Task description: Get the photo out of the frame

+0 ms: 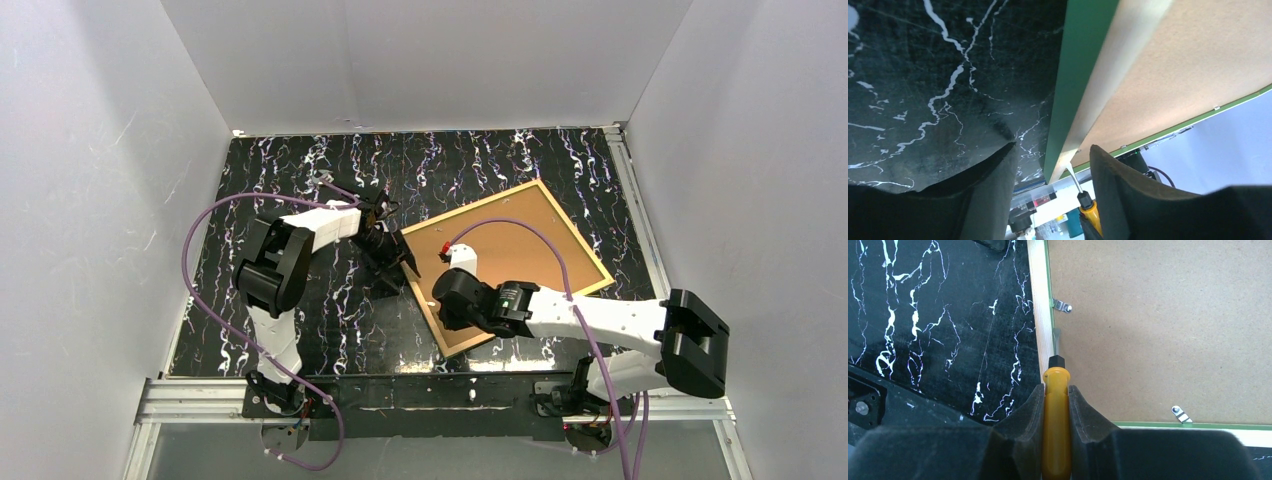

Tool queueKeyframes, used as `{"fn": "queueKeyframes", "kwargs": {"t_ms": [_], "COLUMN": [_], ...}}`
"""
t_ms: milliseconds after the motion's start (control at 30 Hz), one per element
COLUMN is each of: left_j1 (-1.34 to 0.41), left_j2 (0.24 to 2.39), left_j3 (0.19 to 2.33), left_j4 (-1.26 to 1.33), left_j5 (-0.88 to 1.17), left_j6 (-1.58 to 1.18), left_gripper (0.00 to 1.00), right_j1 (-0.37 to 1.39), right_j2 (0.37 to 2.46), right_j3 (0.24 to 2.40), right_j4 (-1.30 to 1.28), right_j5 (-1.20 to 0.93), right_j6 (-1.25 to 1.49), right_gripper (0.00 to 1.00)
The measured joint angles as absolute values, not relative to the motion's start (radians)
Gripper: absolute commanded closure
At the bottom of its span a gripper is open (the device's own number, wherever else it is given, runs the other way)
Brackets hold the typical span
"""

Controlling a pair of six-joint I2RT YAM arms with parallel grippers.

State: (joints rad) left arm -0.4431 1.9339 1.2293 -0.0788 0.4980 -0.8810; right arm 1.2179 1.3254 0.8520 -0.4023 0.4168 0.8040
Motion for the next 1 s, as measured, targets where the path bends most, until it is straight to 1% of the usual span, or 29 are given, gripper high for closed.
{"fn": "queueKeyframes", "kwargs": {"t_ms": [100,267,400,467,500,567,1000], "left_j1": [-0.451,-0.46,-0.461,-0.461,-0.461,-0.461,-0.461], "left_j2": [1.934,1.934,1.934,1.934,1.934,1.934,1.934], "left_j3": [1.209,1.203,1.204,1.204,1.203,1.203,1.203], "left_j4": [-0.061,-0.035,-0.022,-0.023,-0.023,-0.024,-0.026], "left_j5": [0.496,0.498,0.507,0.511,0.513,0.513,0.513], "left_j6": [-0.886,-0.885,-0.883,-0.883,-0.882,-0.882,-0.871], "left_gripper": [0.62,0.76,0.85,0.9,0.95,1.0,1.0], "right_j1": [1.218,1.22,1.22,1.22,1.22,1.22,1.226], "right_j2": [1.343,1.358,1.384,1.396,1.402,1.415,1.474], "right_j3": [0.866,0.882,0.903,0.912,0.918,0.929,0.99], "right_j4": [-0.411,-0.419,-0.419,-0.419,-0.419,-0.421,-0.455], "right_j5": [0.42,0.427,0.441,0.446,0.45,0.459,0.514], "right_j6": [0.804,0.801,0.791,0.783,0.781,0.778,0.759], "right_gripper": [0.99,0.99,0.99,0.99,0.99,0.99,0.99]}}
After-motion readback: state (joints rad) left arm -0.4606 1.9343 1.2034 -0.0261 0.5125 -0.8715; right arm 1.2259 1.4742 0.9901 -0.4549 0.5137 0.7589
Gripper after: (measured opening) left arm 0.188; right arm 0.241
